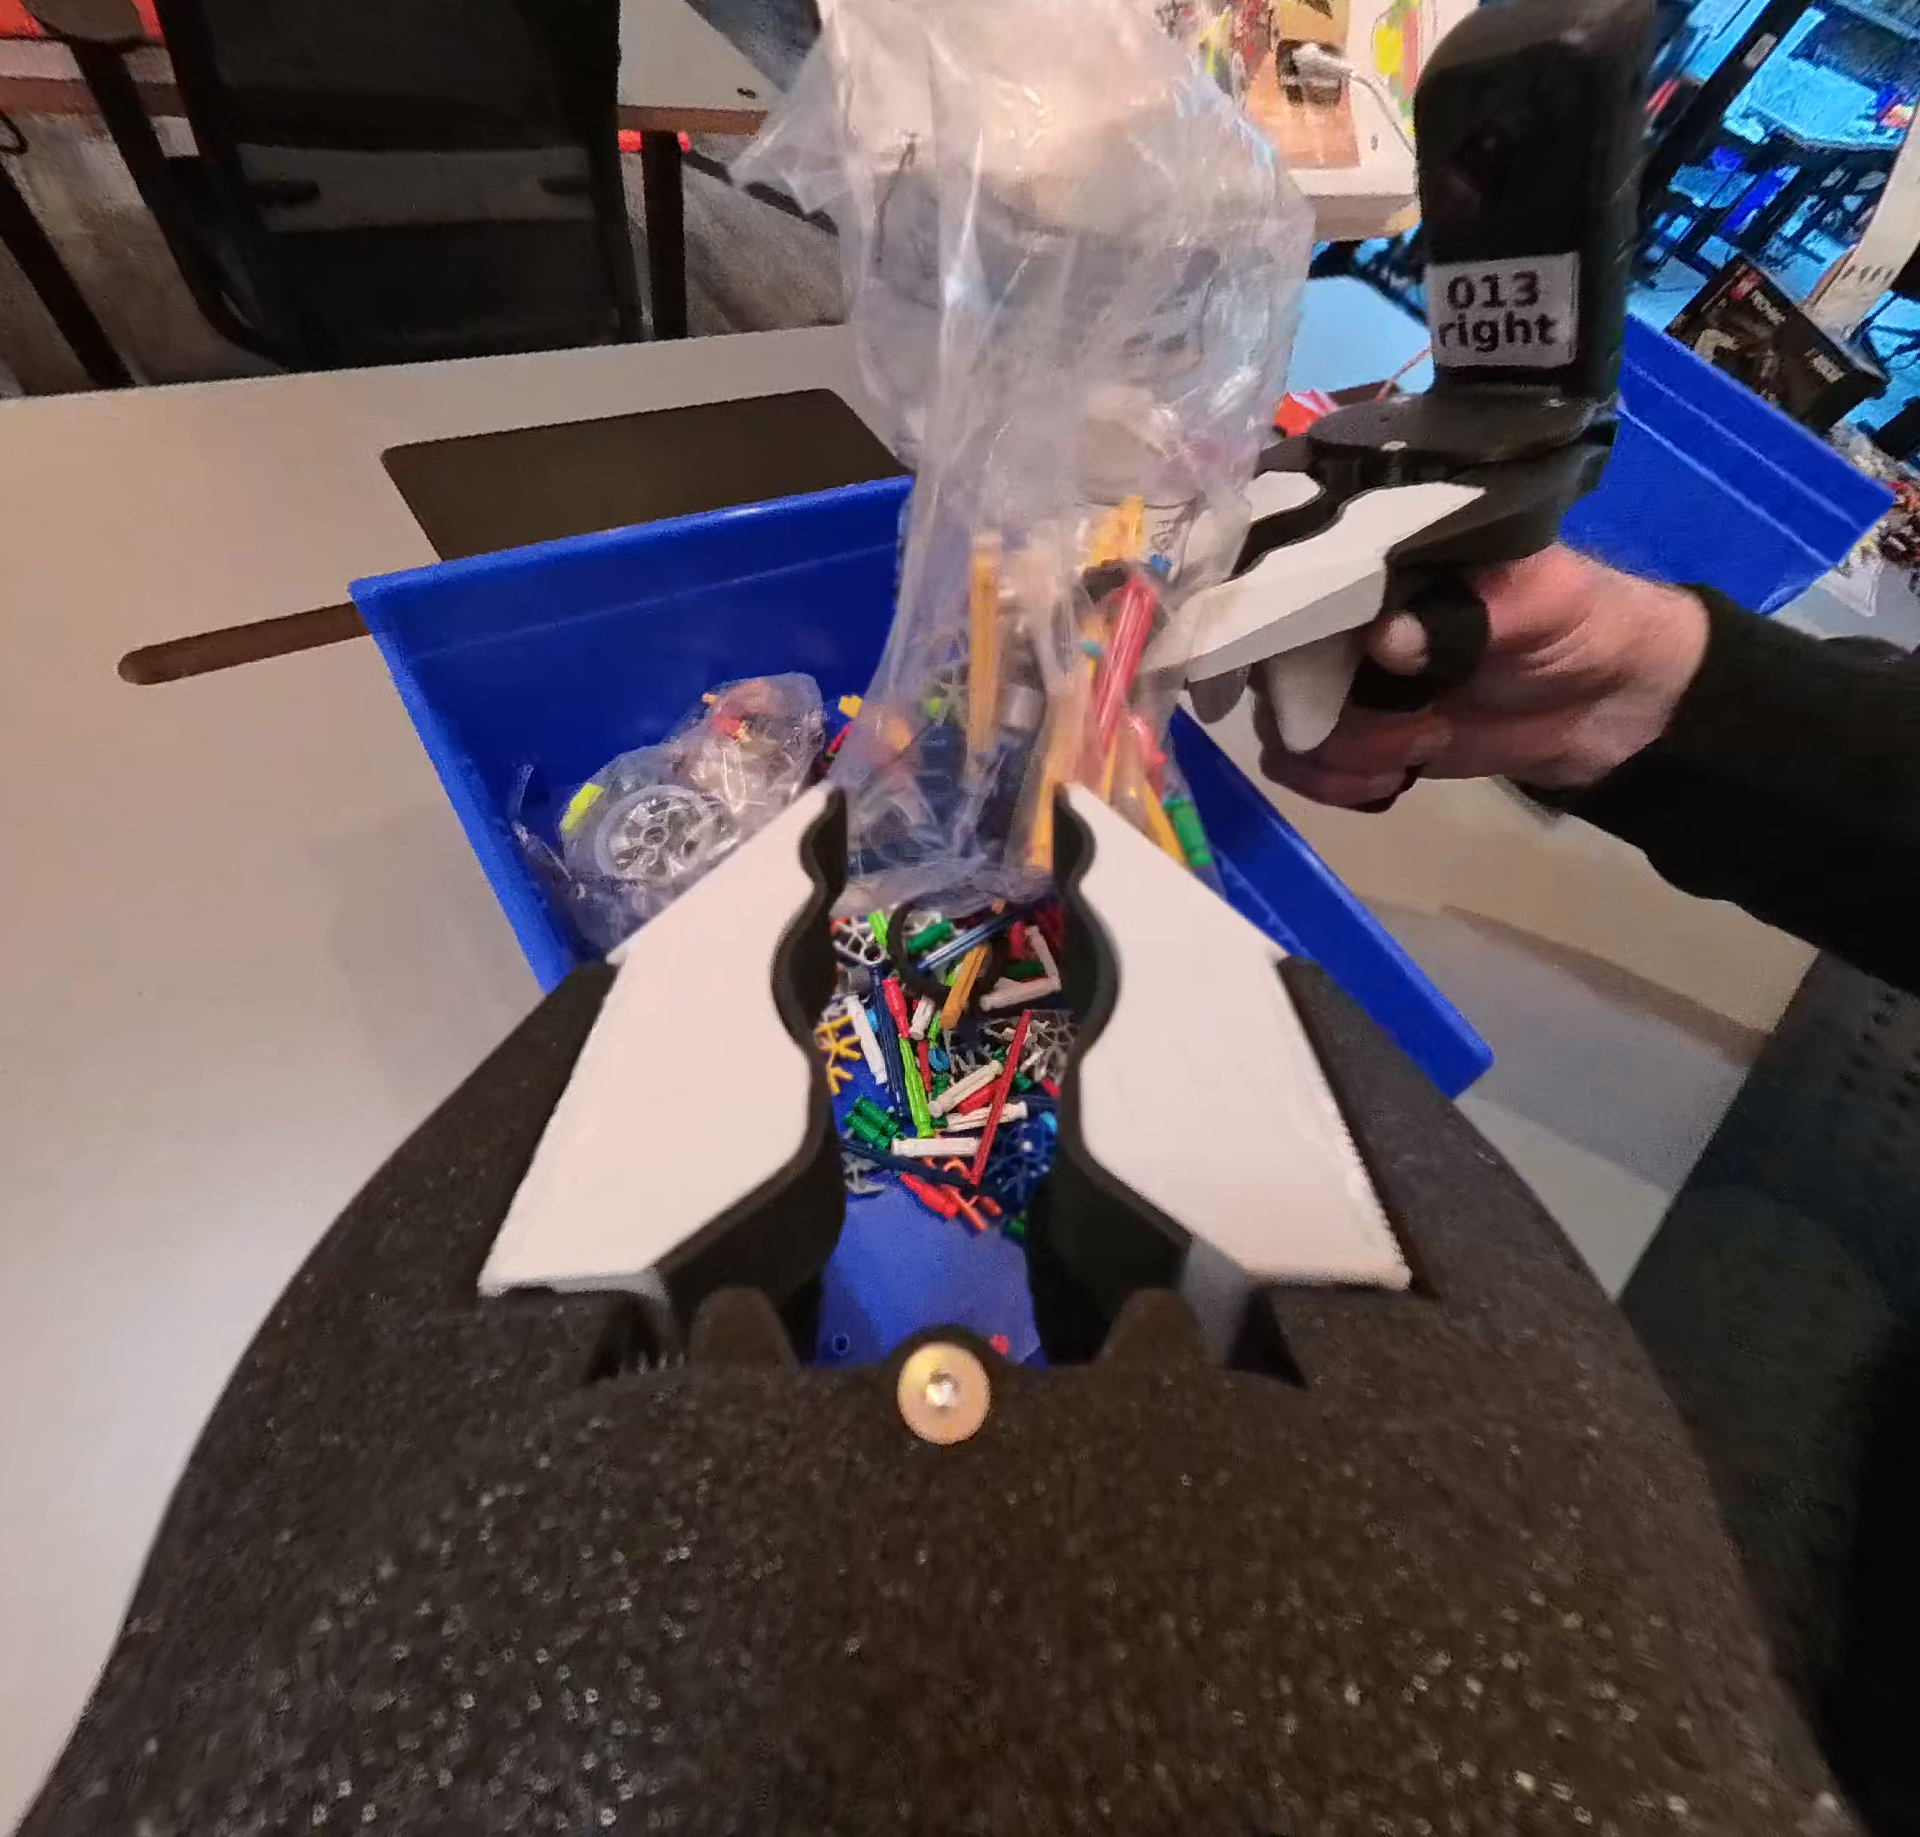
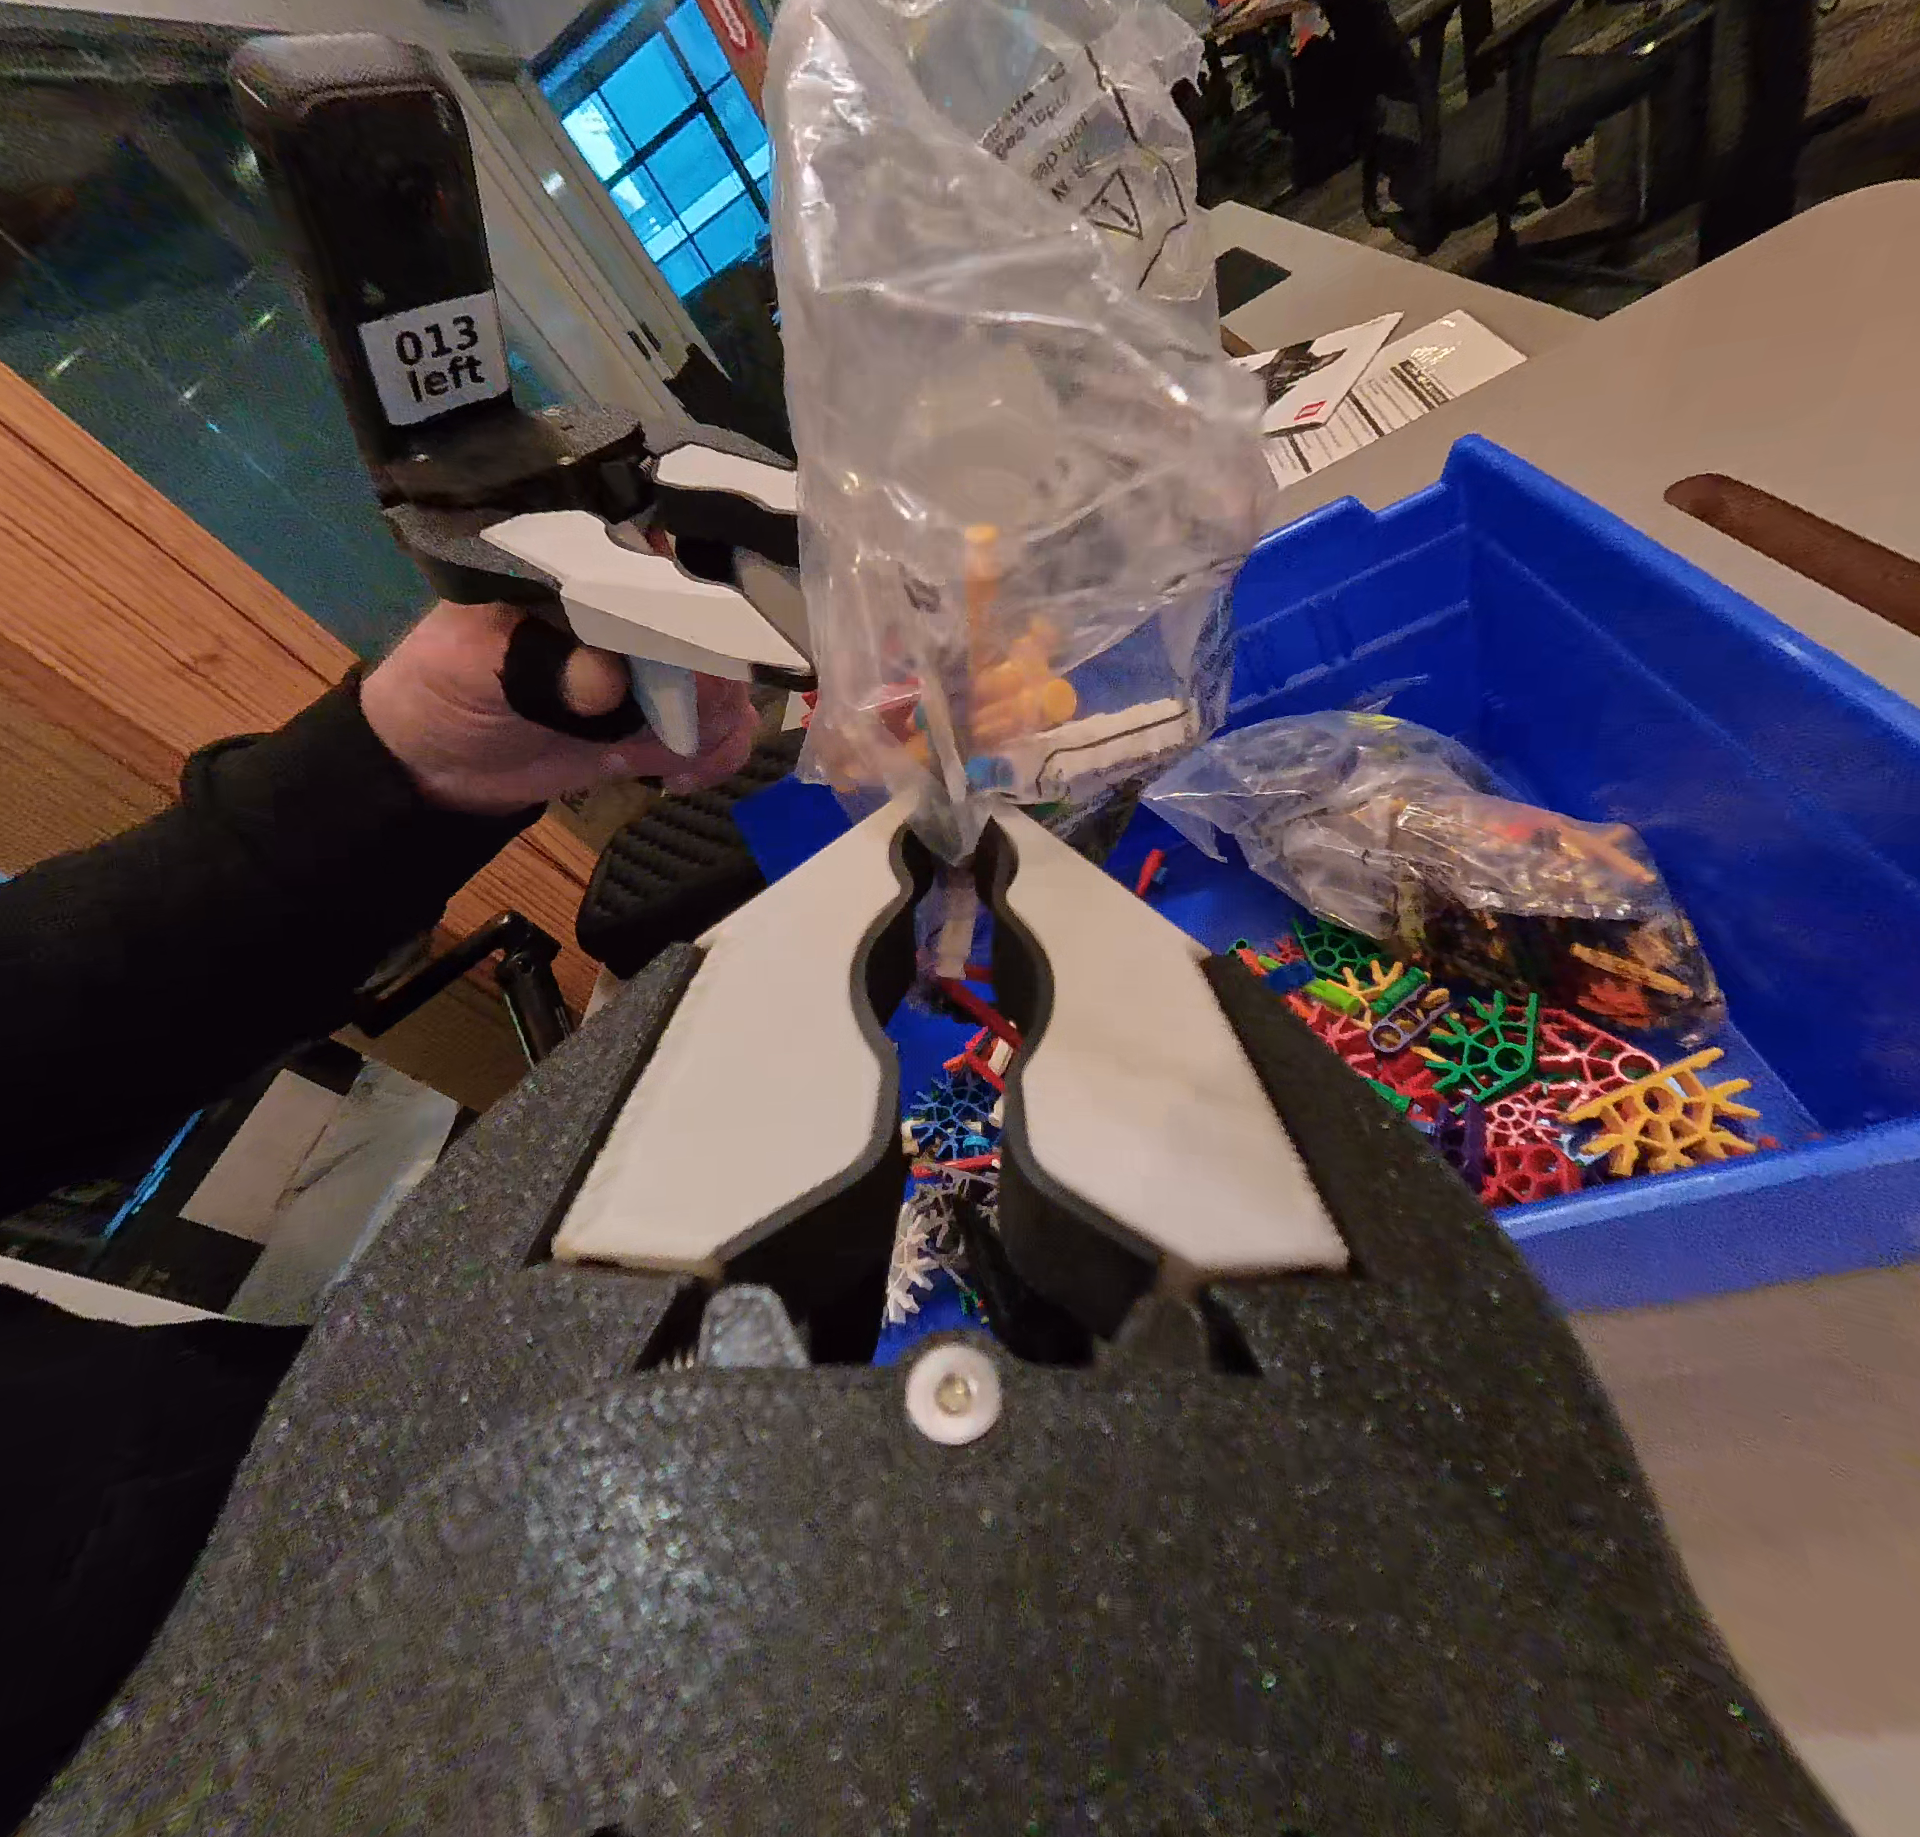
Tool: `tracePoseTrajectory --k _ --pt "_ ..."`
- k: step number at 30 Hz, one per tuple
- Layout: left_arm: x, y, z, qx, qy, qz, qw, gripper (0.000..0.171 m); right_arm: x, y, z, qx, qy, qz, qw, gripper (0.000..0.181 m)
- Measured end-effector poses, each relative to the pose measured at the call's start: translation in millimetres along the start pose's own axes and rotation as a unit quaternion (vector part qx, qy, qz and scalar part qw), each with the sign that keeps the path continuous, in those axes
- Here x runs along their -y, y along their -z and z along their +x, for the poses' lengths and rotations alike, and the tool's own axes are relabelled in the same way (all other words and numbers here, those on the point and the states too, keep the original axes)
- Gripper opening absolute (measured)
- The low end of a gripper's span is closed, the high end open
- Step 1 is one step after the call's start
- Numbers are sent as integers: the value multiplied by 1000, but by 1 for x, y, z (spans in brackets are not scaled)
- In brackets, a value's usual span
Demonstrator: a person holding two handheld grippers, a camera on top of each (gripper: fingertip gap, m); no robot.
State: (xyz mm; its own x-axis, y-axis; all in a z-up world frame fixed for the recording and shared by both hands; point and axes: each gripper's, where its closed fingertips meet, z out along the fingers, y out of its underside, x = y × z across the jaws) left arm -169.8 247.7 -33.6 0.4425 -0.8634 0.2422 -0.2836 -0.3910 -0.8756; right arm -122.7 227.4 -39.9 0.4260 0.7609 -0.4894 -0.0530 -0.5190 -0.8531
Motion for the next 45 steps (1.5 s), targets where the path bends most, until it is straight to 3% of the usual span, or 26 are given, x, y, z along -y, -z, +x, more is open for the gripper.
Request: tracePoseTrajectory --k 3,6,16,19,24,25,27,28,30,33,38,45 --pt "-4 -4 4 -9 -11 -3 1000 6 -4 -2 0 6 -8 -6 1000 1" --pt "-6 -5 5 -1 -26 -13 1000 0 -13 -2 6 -12 -6 -32 999 2" --pt "5 -4 12 22 -73 -73 994 0 -24 -1 23 -89 46 -99 990 20" --pt "10 0 17 11 -68 -61 996 0 -18 4 25 -98 57 -86 990 4" --pt "14 1 27 7 -70 -63 995 0 -16 5 22 -126 99 -109 981 5" --pt "17 0 31 -4 -65 -56 996 0 -15 3 19 -122 101 -110 981 7" --pt "20 -3 36 -18 -56 -49 997 0 -20 -2 11 -105 92 -128 982 35" --pt "18 -5 38 -20 -60 -55 996 0 -22 -3 12 -112 101 -136 979 40" --pt "15 -11 41 -27 -62 -62 996 0 -30 -4 16 -122 114 -162 973 33" --pt "17 -9 38 -22 -53 -48 997 0 -33 -1 16 -121 120 -170 971 6" --pt "21 2 11 13 -11 -17 1000 0 -18 8 5 -69 68 -124 987 2" --pt "19 0 0 -2 43 14 999 0 -10 13 -8 -31 26 -97 995 3"
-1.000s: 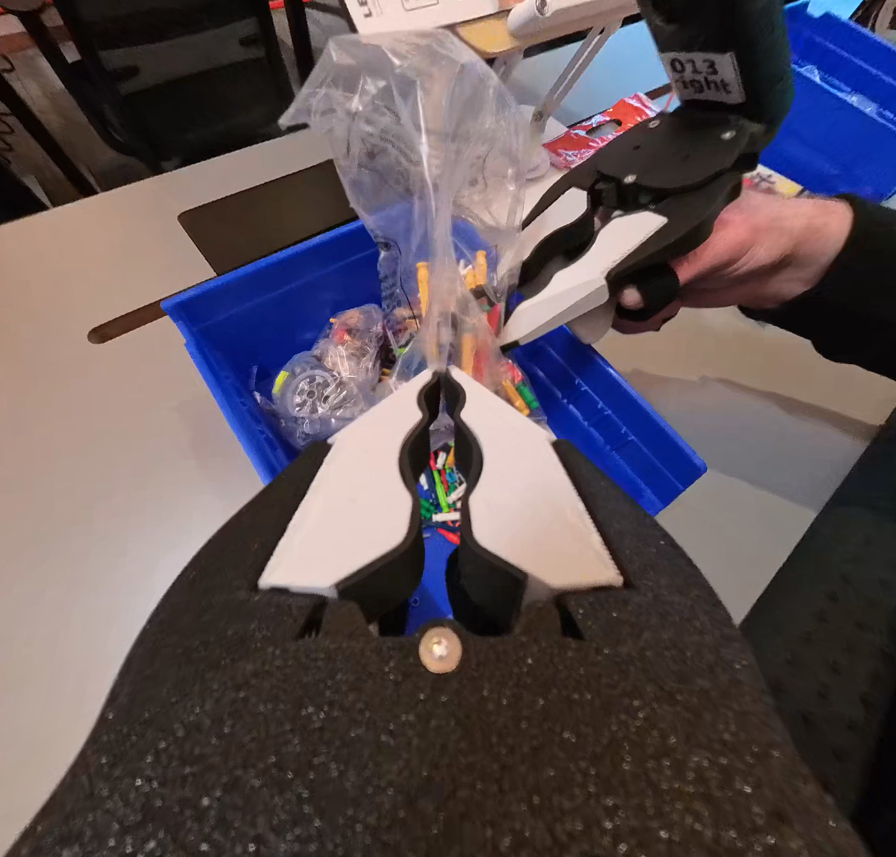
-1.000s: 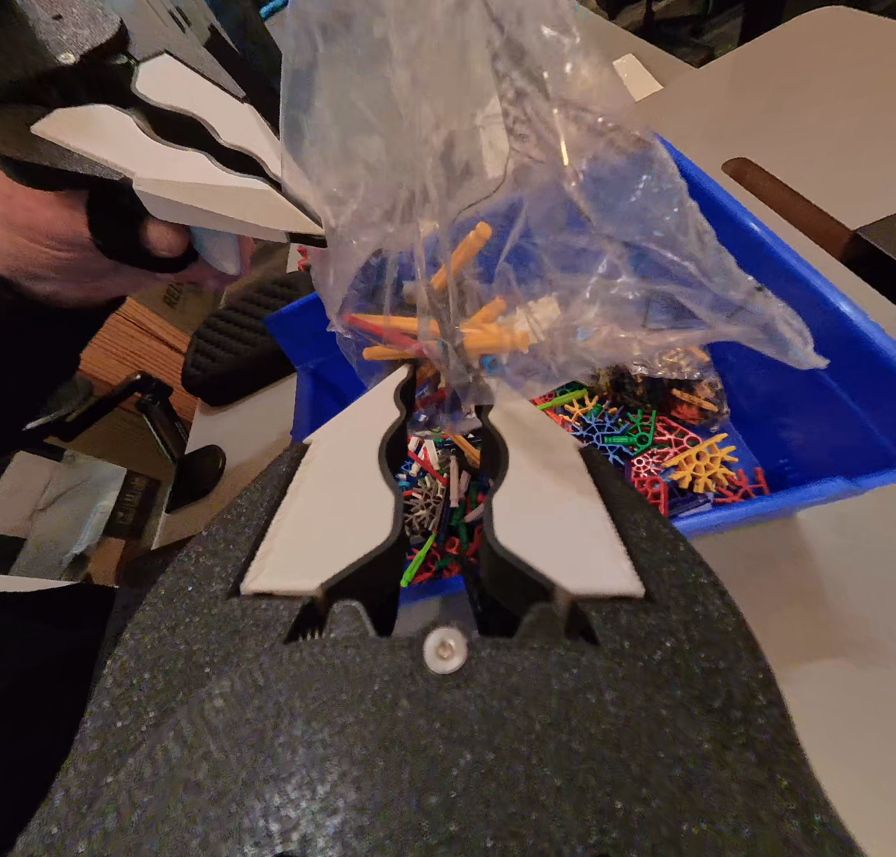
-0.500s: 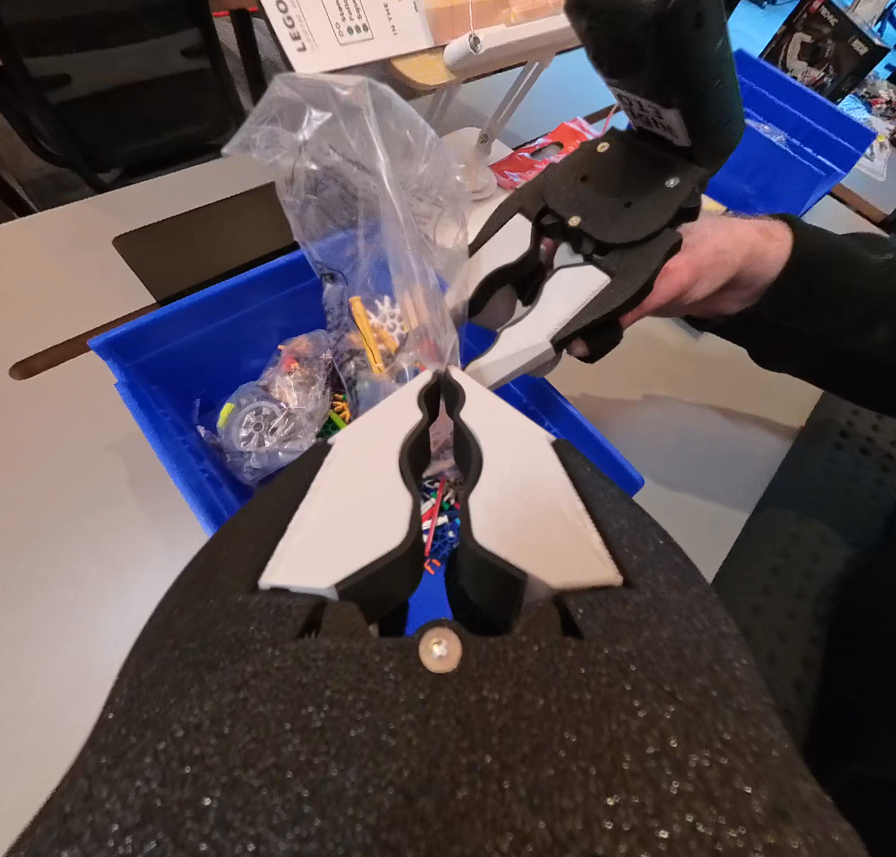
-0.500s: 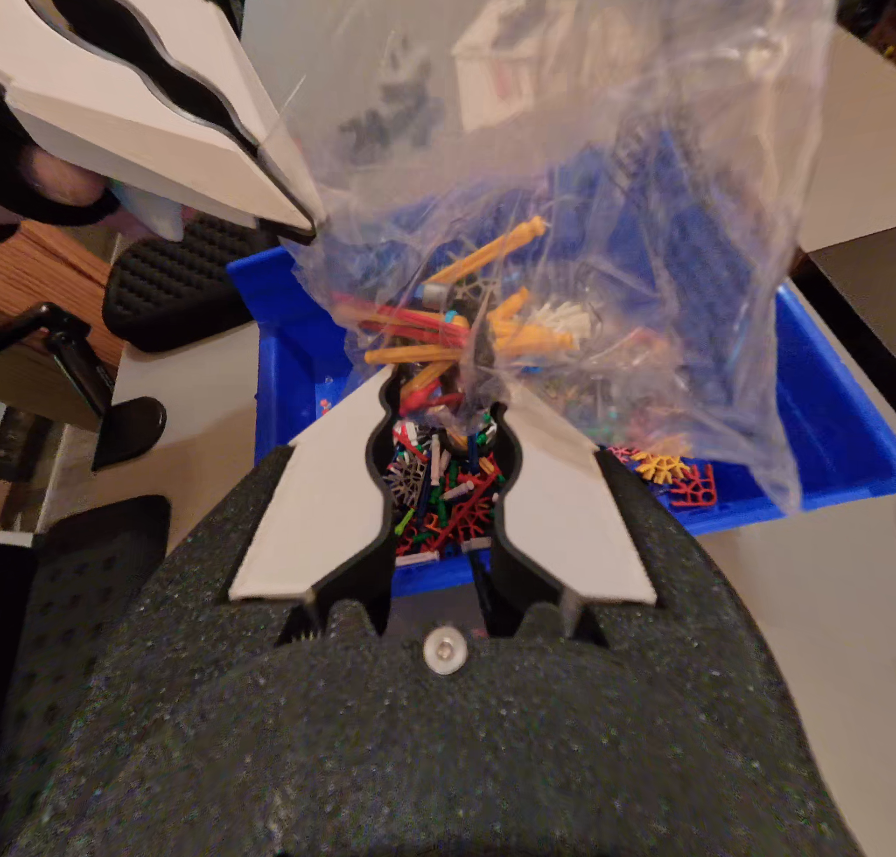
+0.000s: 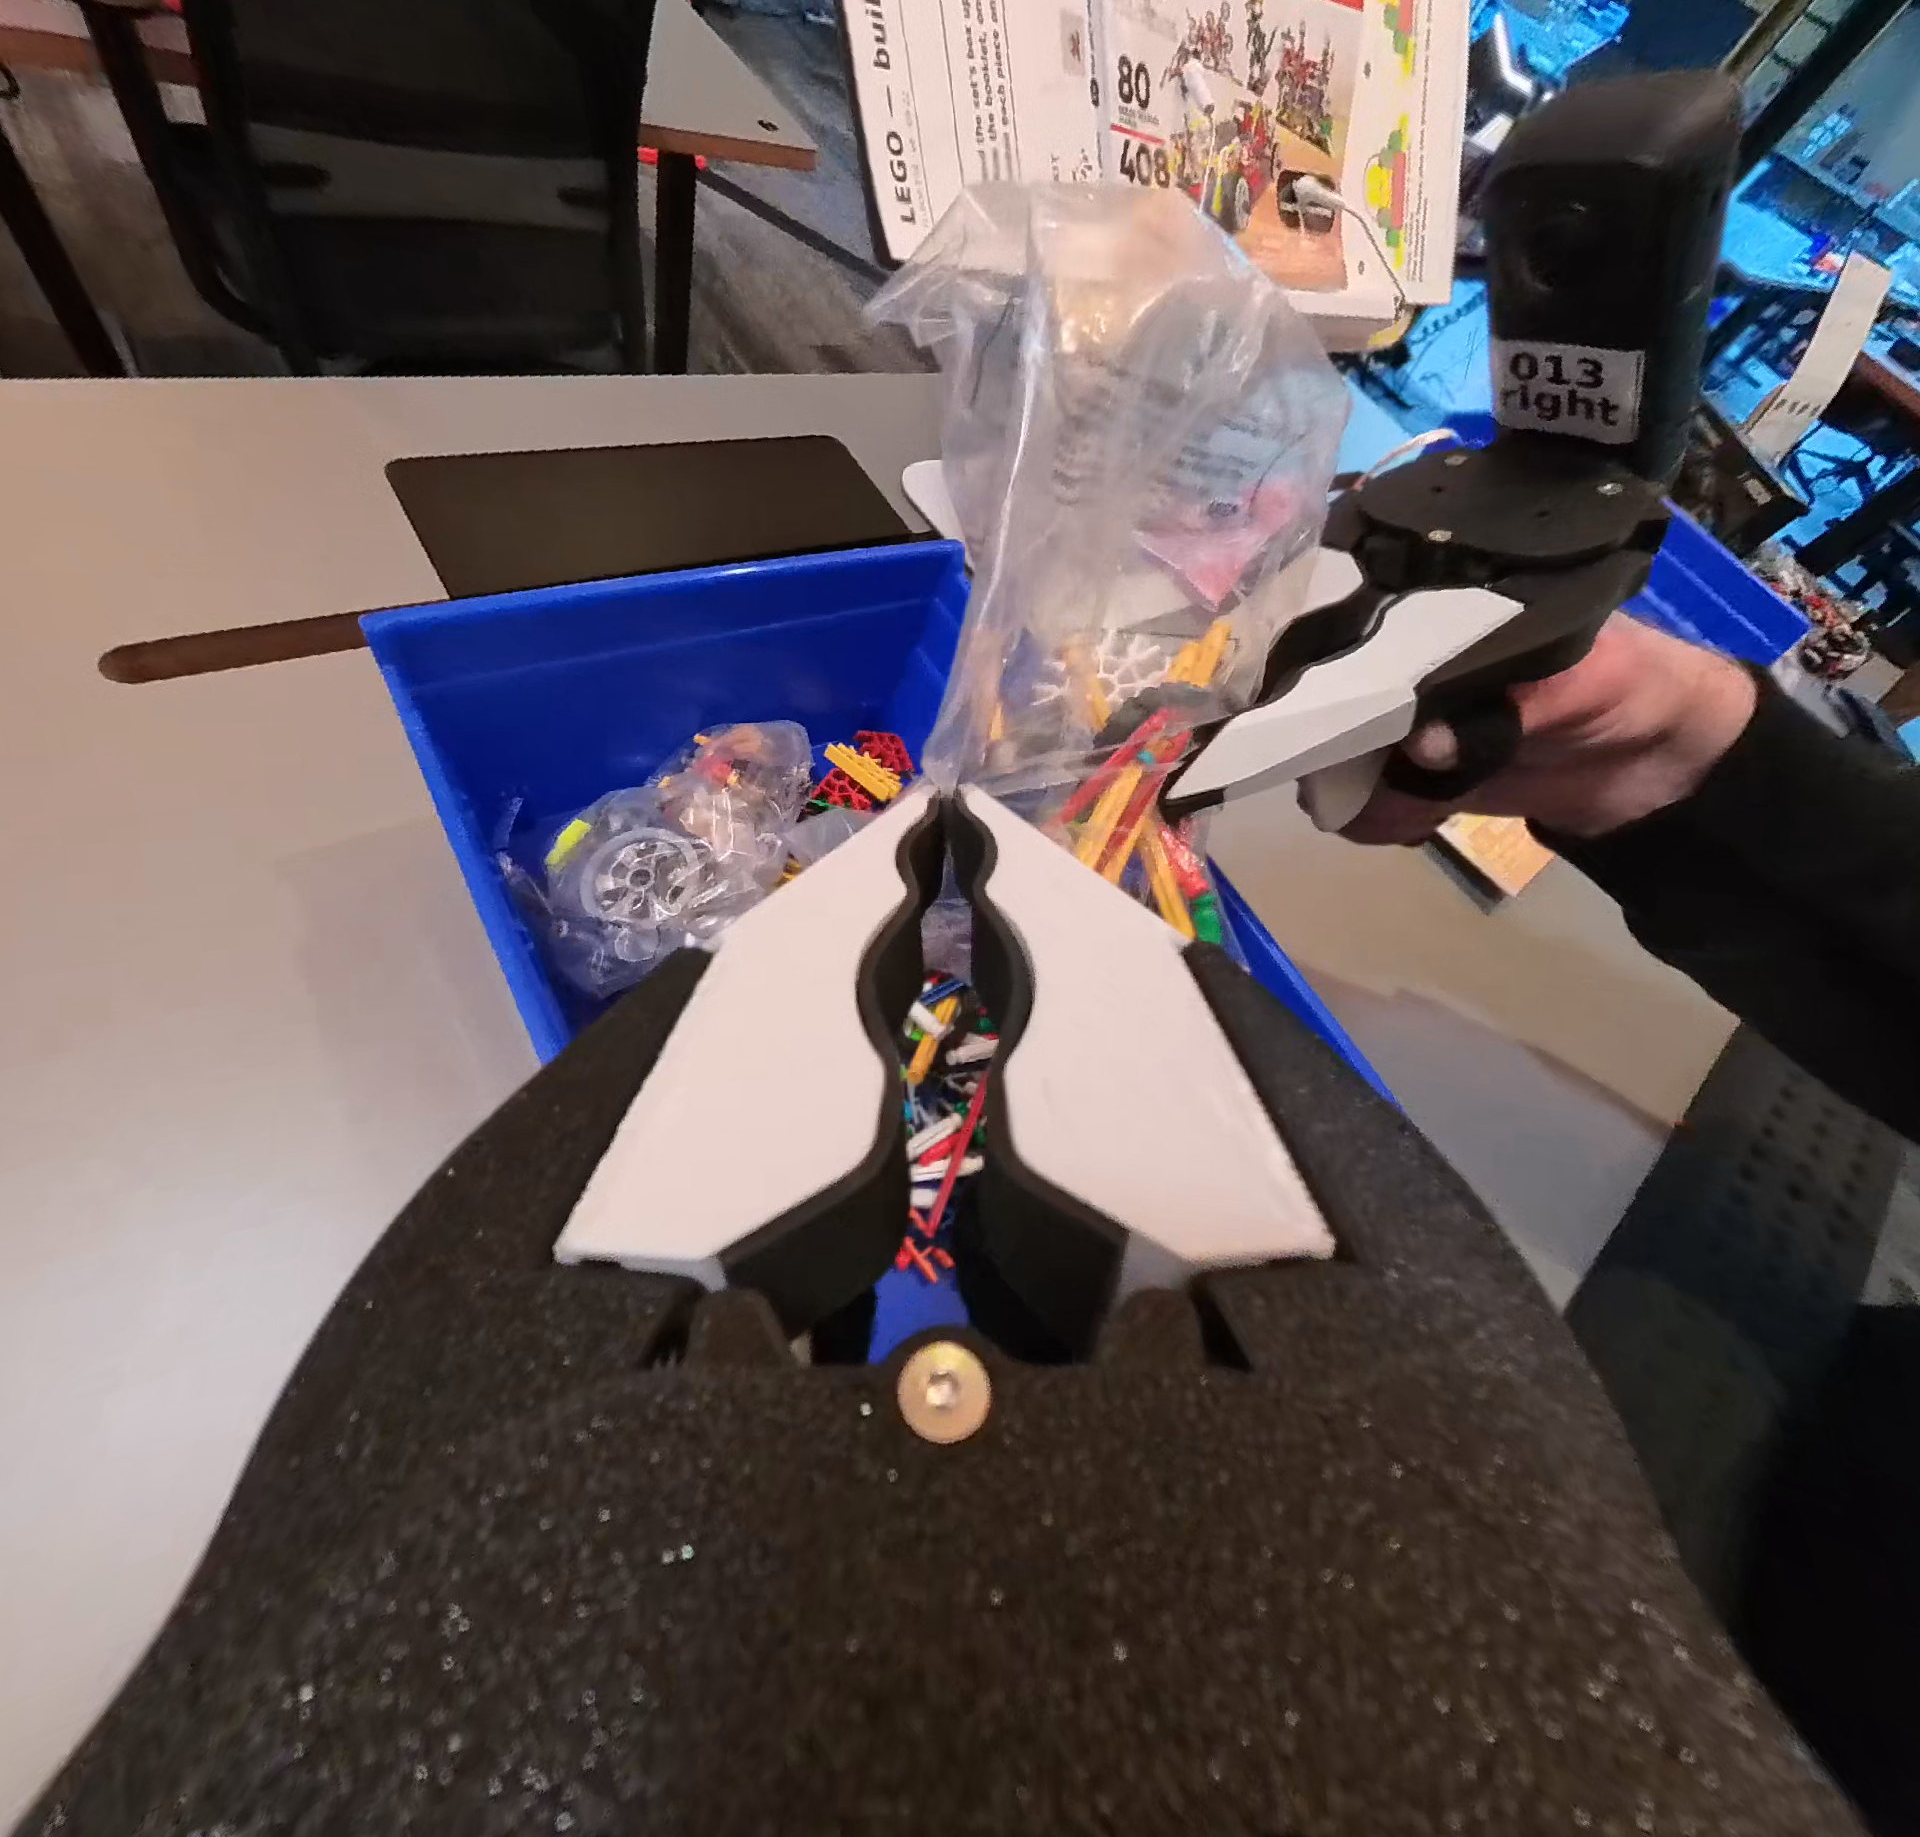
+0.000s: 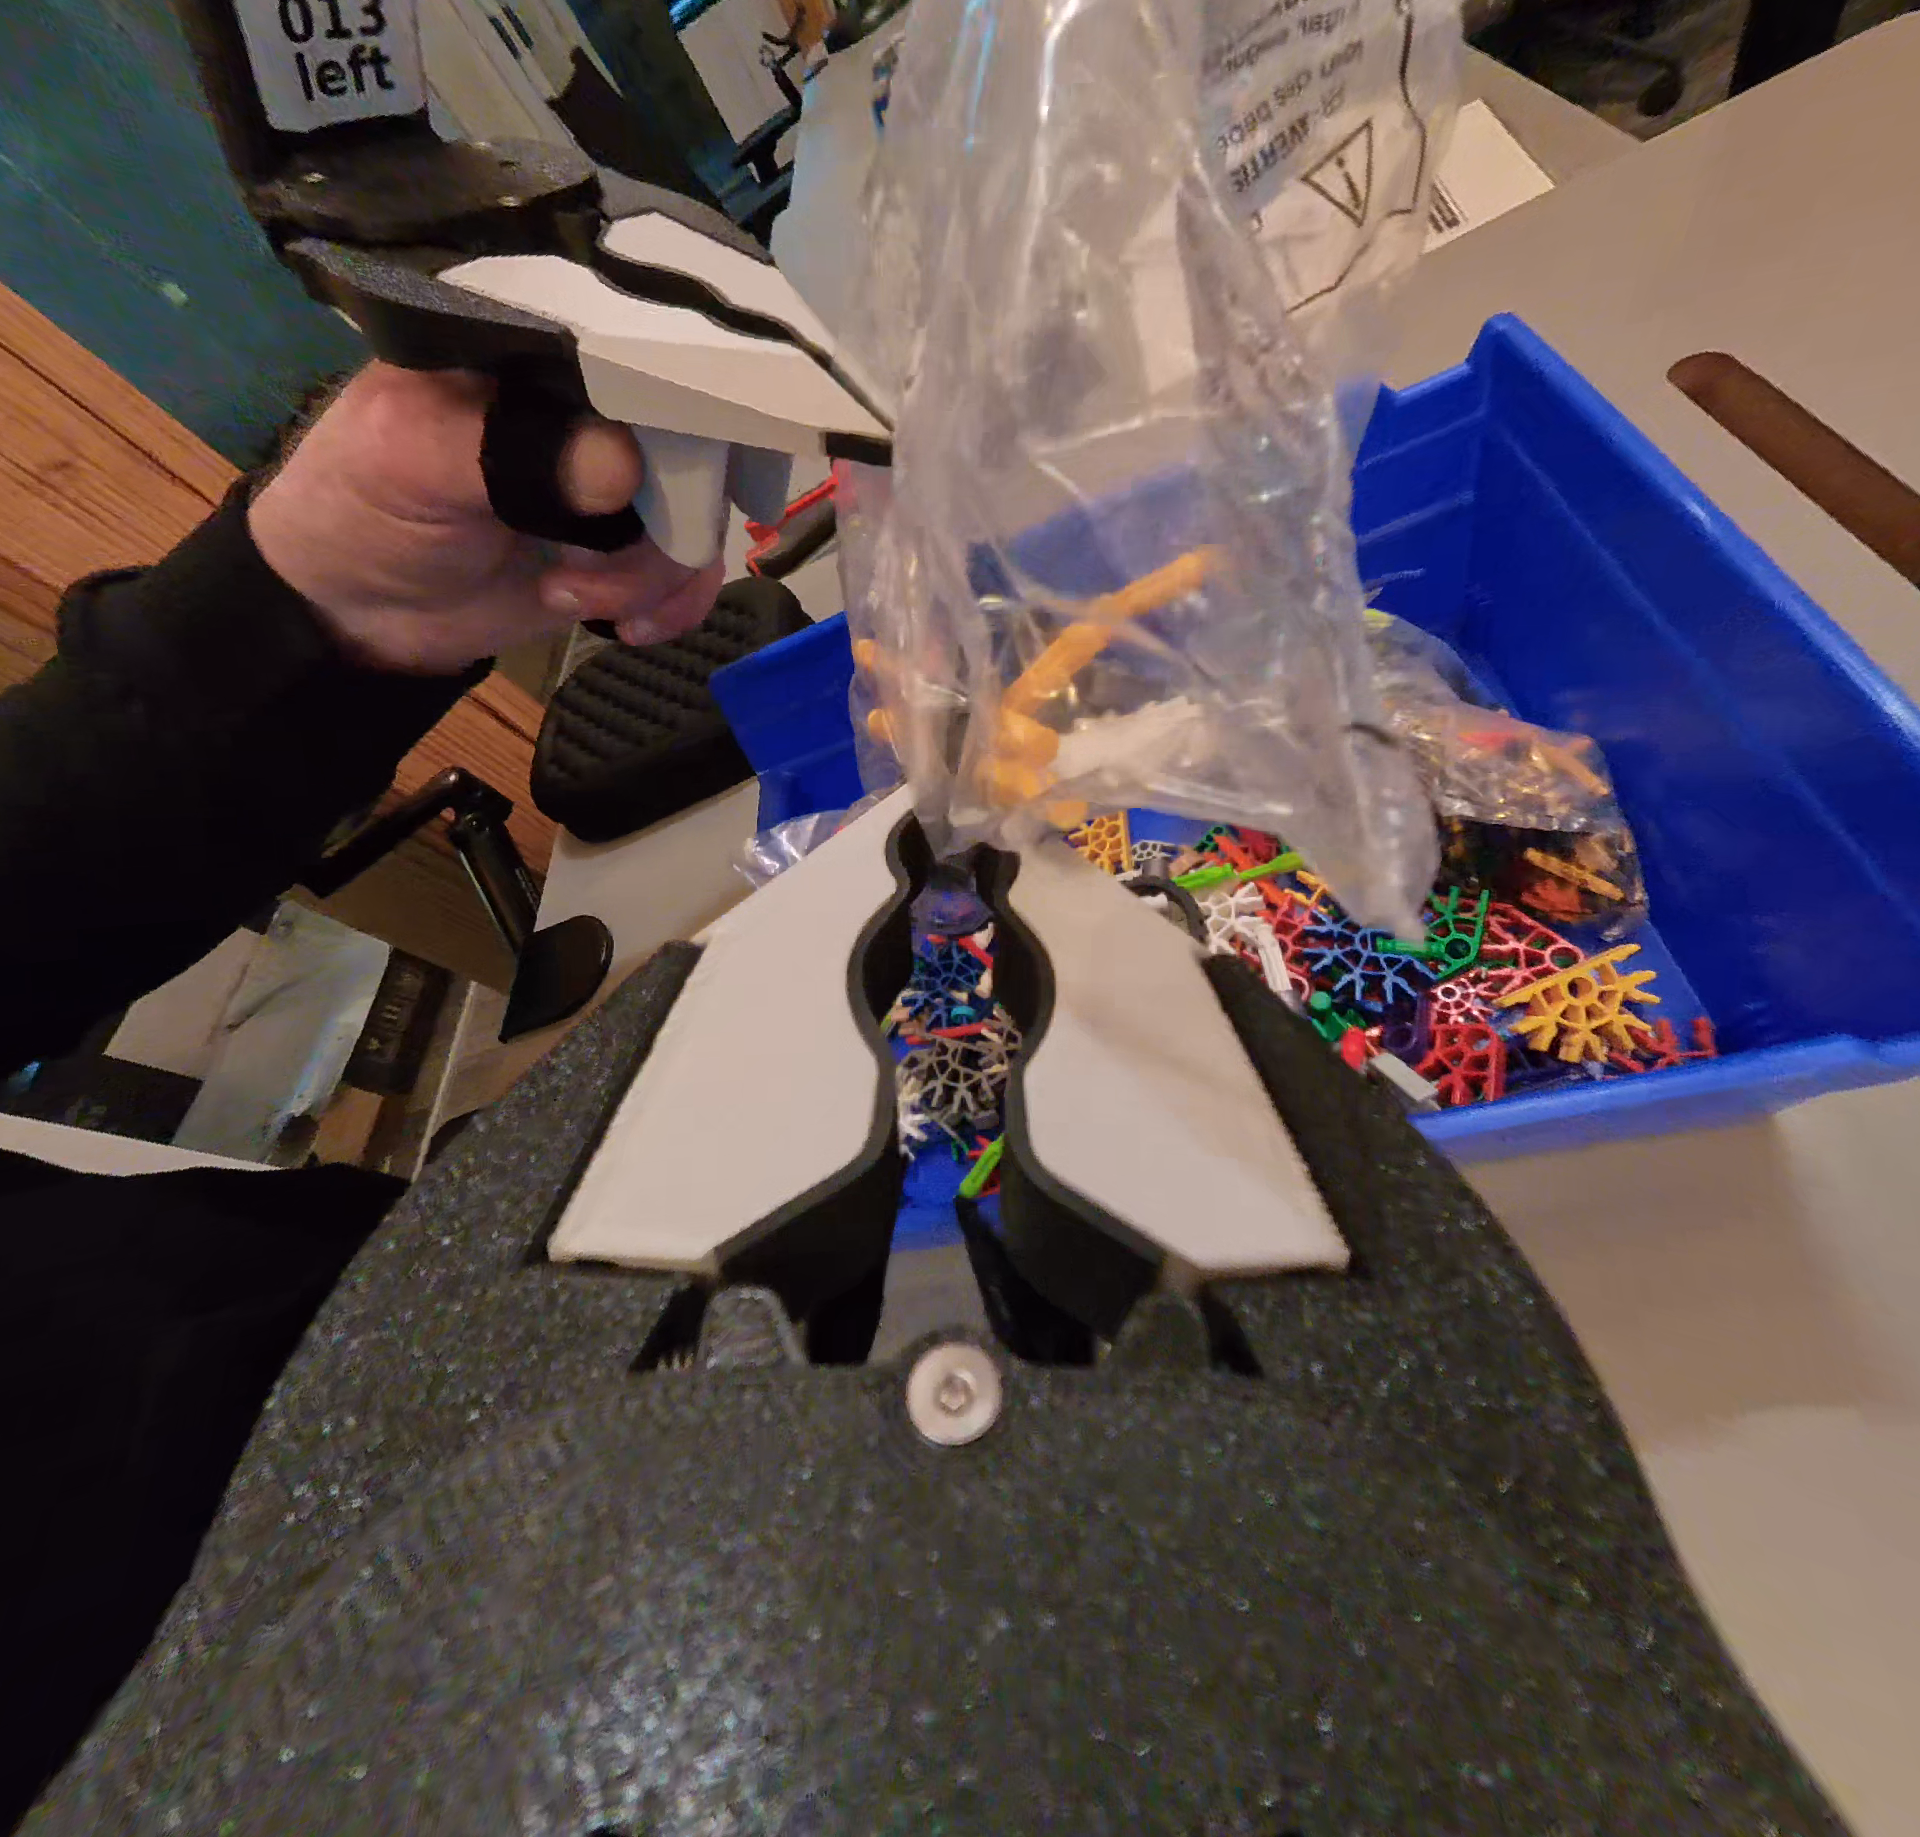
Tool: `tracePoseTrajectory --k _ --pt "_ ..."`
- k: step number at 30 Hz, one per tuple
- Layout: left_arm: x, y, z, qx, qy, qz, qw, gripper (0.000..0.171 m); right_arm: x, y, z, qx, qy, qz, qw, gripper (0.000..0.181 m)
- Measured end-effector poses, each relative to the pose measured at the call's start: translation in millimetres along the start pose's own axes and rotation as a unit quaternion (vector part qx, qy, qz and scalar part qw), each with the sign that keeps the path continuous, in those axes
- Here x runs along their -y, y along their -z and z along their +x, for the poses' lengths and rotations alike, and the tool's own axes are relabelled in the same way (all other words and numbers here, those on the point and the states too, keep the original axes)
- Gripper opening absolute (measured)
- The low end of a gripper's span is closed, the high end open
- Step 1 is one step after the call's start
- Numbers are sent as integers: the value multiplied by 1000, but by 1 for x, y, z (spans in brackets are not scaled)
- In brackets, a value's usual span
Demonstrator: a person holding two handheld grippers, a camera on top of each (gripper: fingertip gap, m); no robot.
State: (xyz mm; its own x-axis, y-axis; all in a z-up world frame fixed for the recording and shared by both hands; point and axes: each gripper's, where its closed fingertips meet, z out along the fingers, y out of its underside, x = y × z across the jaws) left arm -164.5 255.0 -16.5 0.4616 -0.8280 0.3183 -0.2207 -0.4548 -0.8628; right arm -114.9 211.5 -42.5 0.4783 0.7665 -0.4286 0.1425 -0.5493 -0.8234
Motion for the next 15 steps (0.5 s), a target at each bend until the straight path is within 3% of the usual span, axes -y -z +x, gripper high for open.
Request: tracePoseTrajectory --k 2,5,7,10,13,15 --pt "3 1 5 2 -38 5 999 0 4 2 3 -3 -28 19 999 3" --pt "16 8 16 12 -92 37 995 43 10 5 13 -6 -83 51 995 3" --pt "11 12 20 46 -153 24 987 57 11 5 16 -2 -107 61 992 3" --pt "-14 1 41 58 -253 -29 965 61 9 2 15 7 -127 59 990 3" --pt "-41 -18 44 105 -347 -83 928 62 6 -4 11 13 -143 50 988 3" --pt "-48 -28 42 126 -370 -87 916 43 4 -9 8 18 -154 44 987 3"
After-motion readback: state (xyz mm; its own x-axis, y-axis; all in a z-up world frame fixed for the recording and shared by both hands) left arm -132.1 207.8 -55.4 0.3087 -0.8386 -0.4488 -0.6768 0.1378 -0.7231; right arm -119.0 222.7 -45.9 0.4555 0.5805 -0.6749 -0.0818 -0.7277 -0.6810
